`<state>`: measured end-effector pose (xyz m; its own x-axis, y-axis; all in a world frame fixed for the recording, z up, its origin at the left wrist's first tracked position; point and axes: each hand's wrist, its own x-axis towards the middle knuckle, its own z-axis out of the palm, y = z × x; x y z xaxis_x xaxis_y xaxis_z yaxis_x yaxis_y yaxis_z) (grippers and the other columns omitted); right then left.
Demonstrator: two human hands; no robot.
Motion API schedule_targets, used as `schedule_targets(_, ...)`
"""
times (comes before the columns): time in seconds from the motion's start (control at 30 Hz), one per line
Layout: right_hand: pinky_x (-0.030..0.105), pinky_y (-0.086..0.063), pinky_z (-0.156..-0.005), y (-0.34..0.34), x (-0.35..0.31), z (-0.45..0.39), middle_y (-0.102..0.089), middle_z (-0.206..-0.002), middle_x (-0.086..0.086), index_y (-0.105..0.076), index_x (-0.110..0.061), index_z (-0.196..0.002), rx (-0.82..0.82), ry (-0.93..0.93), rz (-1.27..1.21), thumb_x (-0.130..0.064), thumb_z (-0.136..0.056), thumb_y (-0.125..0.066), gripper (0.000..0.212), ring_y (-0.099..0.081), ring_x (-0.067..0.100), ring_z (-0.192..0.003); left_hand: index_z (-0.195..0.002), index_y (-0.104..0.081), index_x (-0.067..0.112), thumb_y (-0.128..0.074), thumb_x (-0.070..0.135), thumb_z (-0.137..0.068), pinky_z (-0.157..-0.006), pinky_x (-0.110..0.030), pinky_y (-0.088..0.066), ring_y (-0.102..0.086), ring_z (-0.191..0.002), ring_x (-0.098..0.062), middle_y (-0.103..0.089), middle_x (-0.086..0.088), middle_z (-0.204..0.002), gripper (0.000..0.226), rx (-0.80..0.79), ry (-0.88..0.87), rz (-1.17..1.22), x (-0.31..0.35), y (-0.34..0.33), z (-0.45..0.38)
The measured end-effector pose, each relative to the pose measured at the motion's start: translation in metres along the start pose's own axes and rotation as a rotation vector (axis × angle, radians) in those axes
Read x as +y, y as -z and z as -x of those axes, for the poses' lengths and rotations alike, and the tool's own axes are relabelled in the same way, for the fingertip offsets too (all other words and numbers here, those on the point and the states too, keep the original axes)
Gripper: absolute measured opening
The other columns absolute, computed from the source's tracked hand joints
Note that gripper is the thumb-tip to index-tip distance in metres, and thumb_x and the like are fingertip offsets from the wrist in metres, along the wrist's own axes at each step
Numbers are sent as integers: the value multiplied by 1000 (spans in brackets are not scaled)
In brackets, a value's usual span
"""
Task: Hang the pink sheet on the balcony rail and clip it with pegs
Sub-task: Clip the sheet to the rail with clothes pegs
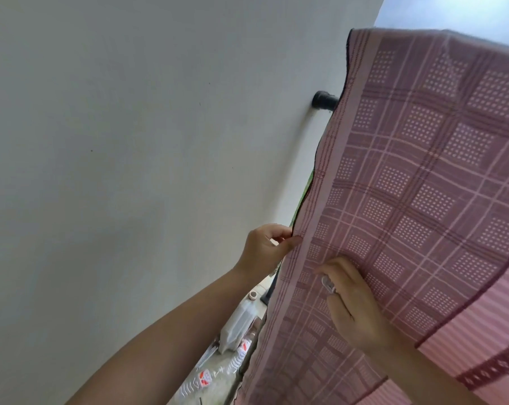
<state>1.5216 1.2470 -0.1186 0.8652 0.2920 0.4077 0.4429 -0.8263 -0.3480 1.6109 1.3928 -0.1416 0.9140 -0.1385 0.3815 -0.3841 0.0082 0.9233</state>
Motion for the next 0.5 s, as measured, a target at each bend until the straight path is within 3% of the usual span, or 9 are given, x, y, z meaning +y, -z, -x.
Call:
schedule_targets(0.07,9,-36,-76,9,-6,-7,-43,-91,0,-55,0,-103,-76,0,33,-24,-78,-30,43,-43,9,-77,-82,-72,2,-68,9,-78,-54,-6,-43,-55,-53,8,-63,29,-54,9,36,-28,-31,-1,4,0)
schedule_targets(0.17,7,-37,-77,30,-19,-22,-43,-99,0,-55,-1,-107,-212,25,46,-15,-85,-51,27,-51,13,-87,-78,-72,11,-69,25,-74,-54,-12,-44,-56,-55,4,-62,31,-56,14,67,-105,-93,1,10,2)
schedule_targets(0.3,-4,-29,-75,62,-38,-49,-51,-100,-1,-60,-12,-114,-179,32,97,-9,-74,-69,41,-44,7,-92,-92,-64,28,-58,49,-67,-56,-25,-48,-54,-57,-4,-63,30,-57,33,99,-118,-110,5,9,6)
schedule_targets(0.4,-4,-32,-70,84,-55,-68,-53,-99,-3,-59,-9,-114,-172,39,166,-10,-72,-70,43,-49,6,-82,-88,-69,26,-64,44,-68,-62,-30,-53,-60,-59,-8,-65,27,-57,27,146,-64,-48,2,8,8)
schedule_targets(0.5,-2,-32,-72,99,-69,-81,-52,-103,-3,-56,-10,-117,-206,90,282,-9,-75,-66,43,-47,8,-90,-80,-72,22,-71,18,-75,-63,-21,-50,-58,-56,4,-65,26,-55,7,183,-26,-13,-1,6,9)
